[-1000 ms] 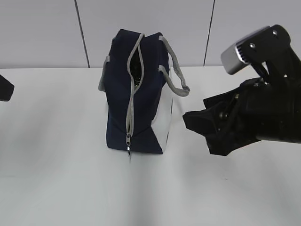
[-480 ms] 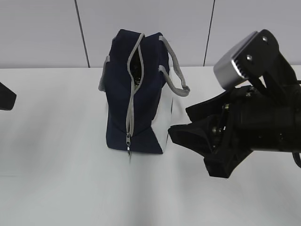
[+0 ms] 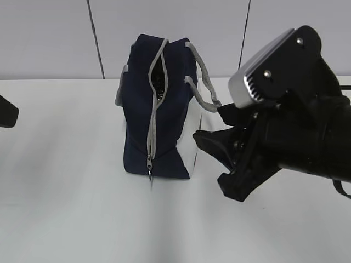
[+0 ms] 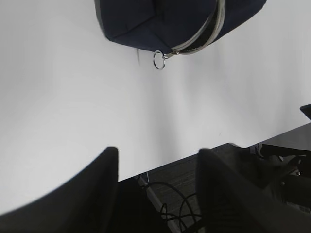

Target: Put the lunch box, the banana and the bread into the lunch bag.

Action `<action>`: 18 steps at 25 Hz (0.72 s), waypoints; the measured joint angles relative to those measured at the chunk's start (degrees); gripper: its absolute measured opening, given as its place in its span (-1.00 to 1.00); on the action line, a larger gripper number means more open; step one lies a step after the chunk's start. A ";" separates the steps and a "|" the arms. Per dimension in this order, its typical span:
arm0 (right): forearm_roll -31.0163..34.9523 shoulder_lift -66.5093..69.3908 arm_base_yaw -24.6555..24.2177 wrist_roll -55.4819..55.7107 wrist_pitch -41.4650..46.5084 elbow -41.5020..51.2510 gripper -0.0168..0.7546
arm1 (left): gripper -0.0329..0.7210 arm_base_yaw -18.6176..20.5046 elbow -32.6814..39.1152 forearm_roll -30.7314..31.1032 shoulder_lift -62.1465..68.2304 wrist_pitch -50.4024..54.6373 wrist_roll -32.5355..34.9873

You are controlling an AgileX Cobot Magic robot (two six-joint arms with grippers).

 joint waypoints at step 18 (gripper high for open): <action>-26.81 15.23 14.65 36.02 -20.30 2.93 0.09 | 0.07 0.00 0.00 0.00 0.00 -0.82 0.00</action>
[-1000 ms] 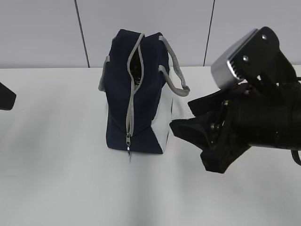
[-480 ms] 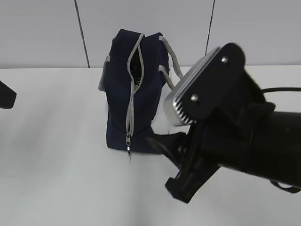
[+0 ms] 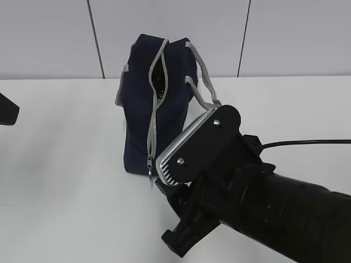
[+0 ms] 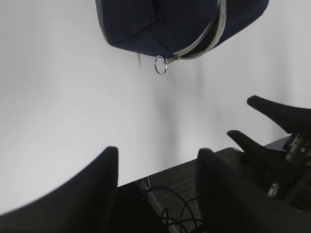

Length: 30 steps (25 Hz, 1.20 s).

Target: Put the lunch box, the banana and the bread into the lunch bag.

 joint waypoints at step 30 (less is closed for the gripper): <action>-40.89 7.27 -11.33 44.37 -9.66 5.74 0.09 | 0.07 0.00 0.00 0.05 0.00 -0.27 0.00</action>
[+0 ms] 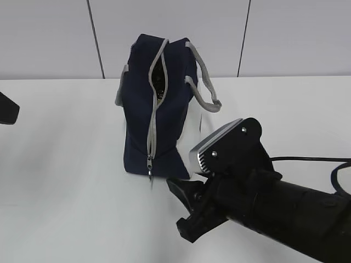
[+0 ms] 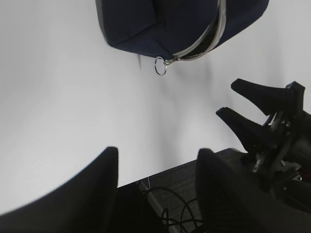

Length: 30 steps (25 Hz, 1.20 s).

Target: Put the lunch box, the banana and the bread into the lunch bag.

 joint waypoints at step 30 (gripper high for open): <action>-17.98 18.88 -3.73 13.16 -11.04 -7.36 -0.08 | 0.07 0.00 0.00 0.00 0.00 -5.34 0.00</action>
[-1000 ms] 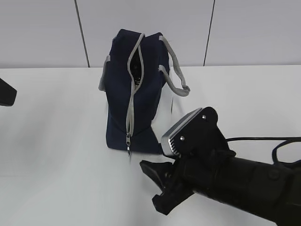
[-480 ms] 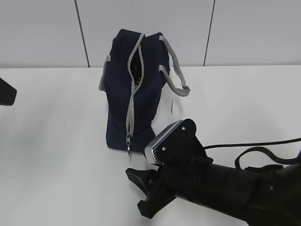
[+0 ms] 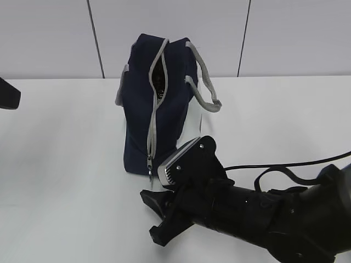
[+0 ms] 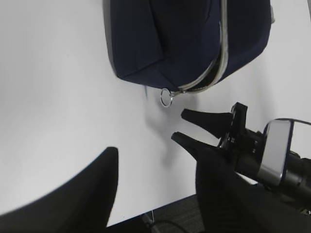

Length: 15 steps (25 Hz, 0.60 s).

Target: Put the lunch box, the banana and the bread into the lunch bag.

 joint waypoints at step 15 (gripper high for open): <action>3.31 3.15 0.00 1.94 0.00 -3.61 -0.18 | 0.07 0.00 0.00 0.00 0.00 -3.44 0.61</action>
